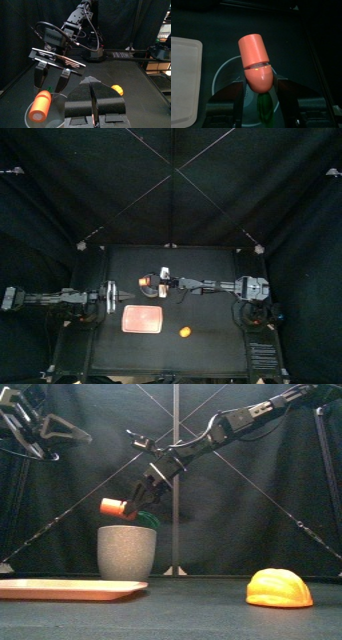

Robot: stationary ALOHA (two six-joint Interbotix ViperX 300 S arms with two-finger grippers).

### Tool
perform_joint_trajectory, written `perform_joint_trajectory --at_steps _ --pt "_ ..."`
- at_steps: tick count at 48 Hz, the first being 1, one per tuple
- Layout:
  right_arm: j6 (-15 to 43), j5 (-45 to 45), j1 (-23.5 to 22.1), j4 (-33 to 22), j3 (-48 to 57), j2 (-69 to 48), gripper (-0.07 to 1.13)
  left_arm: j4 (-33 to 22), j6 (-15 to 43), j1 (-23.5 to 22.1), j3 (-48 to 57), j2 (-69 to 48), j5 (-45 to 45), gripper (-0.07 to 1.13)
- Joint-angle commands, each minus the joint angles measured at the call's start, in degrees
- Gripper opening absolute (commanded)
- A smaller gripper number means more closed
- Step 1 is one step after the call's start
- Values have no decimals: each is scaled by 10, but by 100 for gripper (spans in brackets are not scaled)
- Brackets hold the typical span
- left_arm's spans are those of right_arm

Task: Pick the carrot then place it in the grey bowl
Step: Drop carrot in the grey bowl and return to neutral

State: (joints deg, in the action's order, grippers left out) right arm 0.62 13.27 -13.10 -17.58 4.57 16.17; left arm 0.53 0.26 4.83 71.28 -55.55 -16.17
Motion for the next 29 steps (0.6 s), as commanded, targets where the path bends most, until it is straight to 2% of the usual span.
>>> perform_joint_trajectory --at_steps 1,7,10,21,29 --pt "0 6 -3 4 -15 -18 80 1 1 -1 -9 -1 2 -3" --pt "2 9 1 4 -7 -24 100 0 1 -1 -9 -1 3 -3" --pt "3 9 1 4 -4 -25 105 1 1 -1 -9 -2 3 -3" --pt "3 0 -3 0 5 -60 105 1 1 0 -9 -1 3 -3" --pt "2 -28 -3 1 45 -133 104 1 1 2 -9 -1 3 -3"
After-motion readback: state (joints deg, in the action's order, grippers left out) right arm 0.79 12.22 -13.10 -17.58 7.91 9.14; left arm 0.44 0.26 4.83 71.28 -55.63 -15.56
